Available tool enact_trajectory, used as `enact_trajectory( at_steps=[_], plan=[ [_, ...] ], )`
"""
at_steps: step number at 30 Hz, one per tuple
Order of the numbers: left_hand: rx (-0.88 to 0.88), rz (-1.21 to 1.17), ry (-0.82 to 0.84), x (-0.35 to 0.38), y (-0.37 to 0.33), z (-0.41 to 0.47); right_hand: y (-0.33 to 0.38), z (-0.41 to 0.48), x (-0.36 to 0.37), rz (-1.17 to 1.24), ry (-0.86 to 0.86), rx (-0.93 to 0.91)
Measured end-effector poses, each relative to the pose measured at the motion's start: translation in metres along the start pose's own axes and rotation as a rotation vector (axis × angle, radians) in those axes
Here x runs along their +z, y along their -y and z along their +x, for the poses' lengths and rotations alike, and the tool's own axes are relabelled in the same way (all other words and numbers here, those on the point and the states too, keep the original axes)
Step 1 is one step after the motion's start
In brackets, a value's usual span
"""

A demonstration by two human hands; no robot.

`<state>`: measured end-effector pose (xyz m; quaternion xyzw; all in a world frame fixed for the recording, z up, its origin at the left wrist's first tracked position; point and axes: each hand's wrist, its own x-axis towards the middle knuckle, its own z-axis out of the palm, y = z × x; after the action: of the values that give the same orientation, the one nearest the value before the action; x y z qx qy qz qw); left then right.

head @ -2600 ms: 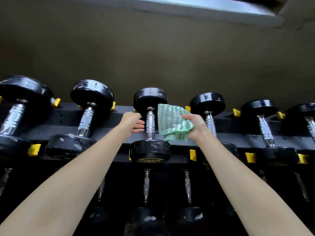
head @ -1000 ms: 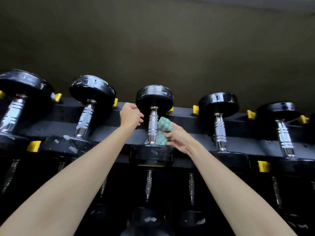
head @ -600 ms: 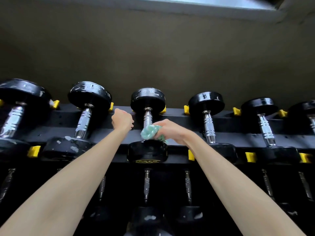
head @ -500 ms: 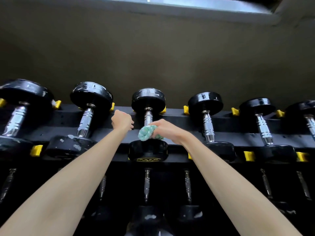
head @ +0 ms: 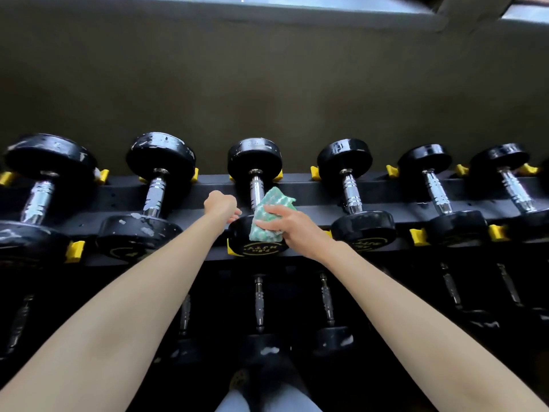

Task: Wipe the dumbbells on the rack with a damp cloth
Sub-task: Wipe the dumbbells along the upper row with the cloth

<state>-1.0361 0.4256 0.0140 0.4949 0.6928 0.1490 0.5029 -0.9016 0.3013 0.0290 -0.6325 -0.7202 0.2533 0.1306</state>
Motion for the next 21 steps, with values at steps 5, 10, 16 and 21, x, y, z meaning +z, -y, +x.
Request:
enact_trajectory(
  at_steps=[5,10,16,21],
  plan=[
    [0.072,0.125,-0.019,0.001,0.009,-0.005,-0.019,-0.025,0.017,0.192,-0.115,0.224],
    [0.145,0.381,-0.001,-0.003,-0.001,-0.011,-0.029,-0.032,0.009,0.176,-0.036,0.384],
    [0.194,0.554,0.184,-0.002,-0.025,-0.015,-0.046,-0.018,-0.012,0.331,-0.083,0.597],
    [0.174,0.475,0.165,0.015,-0.045,0.002,-0.063,0.019,-0.034,0.696,-0.324,0.808]
  ],
)
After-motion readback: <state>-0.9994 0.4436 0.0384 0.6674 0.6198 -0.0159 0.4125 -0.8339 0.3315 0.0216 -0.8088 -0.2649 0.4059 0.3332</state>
